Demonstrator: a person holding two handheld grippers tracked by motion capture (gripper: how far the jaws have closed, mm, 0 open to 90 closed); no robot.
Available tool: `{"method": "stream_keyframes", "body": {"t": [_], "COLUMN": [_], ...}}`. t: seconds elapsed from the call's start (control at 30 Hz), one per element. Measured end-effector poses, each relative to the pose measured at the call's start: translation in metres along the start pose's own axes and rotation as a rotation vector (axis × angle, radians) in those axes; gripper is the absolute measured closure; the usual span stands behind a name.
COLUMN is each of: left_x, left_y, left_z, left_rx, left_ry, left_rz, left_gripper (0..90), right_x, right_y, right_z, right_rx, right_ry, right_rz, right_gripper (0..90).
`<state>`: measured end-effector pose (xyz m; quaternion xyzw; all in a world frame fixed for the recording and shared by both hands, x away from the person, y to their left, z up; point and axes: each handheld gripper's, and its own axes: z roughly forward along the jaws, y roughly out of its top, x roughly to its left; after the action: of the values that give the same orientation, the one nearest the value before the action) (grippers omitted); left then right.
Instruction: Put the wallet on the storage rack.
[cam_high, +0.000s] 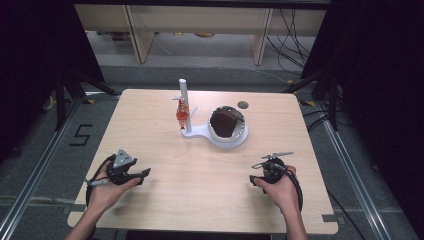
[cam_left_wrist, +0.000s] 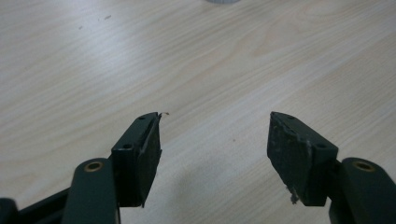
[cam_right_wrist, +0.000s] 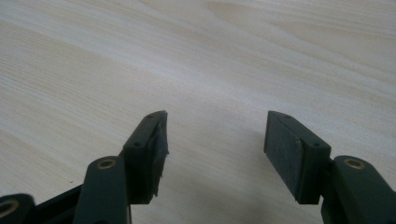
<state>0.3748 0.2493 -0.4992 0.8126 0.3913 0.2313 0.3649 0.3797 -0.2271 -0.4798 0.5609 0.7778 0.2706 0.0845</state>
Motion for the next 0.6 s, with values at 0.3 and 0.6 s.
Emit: {"method": "stream_keyframes", "body": {"t": [0.3, 0.6], "left_x": [-0.008, -0.011], "left_y": [-0.023, -0.026], "left_z": [0.01, 0.007], "left_rx": [-0.078, -0.139], "left_ry": [0.0, 0.027], "left_rz": [-0.089, -0.061], "left_gripper": [32.6, 33.0], "right_x": [-0.002, -0.002], "right_y": [-0.001, -0.001], "right_z": [0.0, 0.001], "right_rx": [-0.002, -0.016], "right_ry": [0.017, -0.052], "right_rz": [-0.015, -0.011], "right_gripper": [40.5, 40.5]}}
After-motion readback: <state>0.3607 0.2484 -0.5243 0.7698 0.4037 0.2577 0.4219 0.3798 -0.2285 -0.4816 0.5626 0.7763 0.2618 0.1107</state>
